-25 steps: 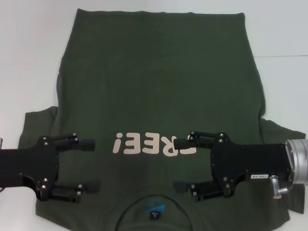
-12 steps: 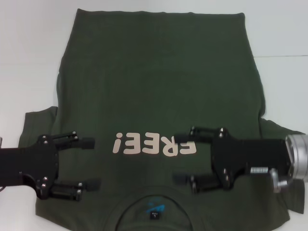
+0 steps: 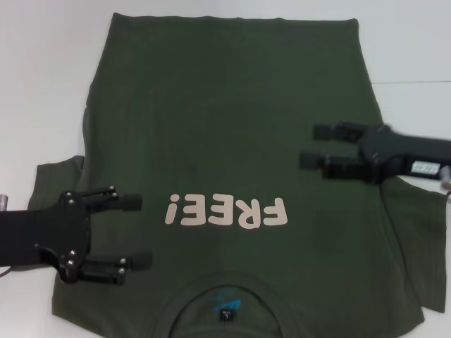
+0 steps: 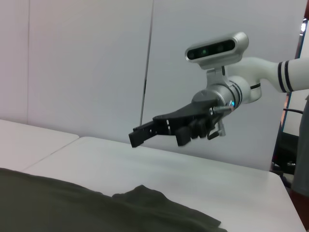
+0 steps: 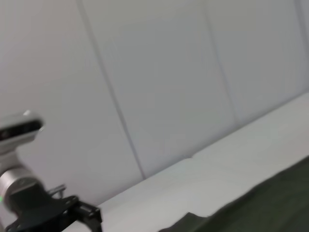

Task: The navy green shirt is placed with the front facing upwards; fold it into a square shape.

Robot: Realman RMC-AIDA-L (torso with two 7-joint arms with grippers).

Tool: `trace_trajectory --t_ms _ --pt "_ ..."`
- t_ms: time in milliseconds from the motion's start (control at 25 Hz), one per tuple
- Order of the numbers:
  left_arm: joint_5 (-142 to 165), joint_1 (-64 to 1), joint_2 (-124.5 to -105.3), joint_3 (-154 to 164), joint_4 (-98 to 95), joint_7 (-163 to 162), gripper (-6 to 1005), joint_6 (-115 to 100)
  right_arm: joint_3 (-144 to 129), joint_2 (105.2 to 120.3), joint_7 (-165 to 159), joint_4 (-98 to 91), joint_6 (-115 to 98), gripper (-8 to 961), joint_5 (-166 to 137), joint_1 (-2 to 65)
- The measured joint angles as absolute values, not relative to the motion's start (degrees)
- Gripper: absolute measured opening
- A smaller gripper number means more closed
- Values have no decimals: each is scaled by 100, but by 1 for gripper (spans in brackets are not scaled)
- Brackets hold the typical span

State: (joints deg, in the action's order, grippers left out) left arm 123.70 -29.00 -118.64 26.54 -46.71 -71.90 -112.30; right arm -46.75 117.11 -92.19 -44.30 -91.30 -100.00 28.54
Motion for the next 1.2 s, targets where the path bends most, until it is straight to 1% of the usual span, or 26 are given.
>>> trace_trajectory --t_ms 80,200,320,480,680,760,1000,1200 --pt "12346 -2905 -11866 2654 -4653 -7189 933 -11204 -4617 11680 -9741 -4800 -9142 903 -10106 2786" --pt "12295 -2911 -11866 2655 -4650 -7189 932 -11189 -4592 11588 -10964 -5533 -9234 902 -10689 2735" --pt "12264 -2918 -11865 2654 -4645 -7189 932 -11152 -4470 11557 -11888 -6085 -9440 901 -11311 2732" --pt "12244 -2964 -11870 2654 -4584 -7190 932 -11049 -4012 11525 -12735 -6465 -9785 897 -11990 2759" --pt "12243 -3013 -11873 2654 -4577 -7189 932 -10974 -3279 11374 -12979 -6569 -10679 894 -12242 2859" --pt "12243 -3033 -11877 2654 -4561 -7191 932 -10950 -3175 11341 -13040 -6652 -10933 892 -12303 2892" --pt "12242 -3138 -11883 2654 -4454 -7229 932 -10908 -3247 11384 -13611 -7082 -11045 888 -13409 2995" --pt "12243 -3159 -11926 2654 -4432 -7233 933 -10885 -3271 11404 -13968 -7146 -11186 885 -14346 3046"
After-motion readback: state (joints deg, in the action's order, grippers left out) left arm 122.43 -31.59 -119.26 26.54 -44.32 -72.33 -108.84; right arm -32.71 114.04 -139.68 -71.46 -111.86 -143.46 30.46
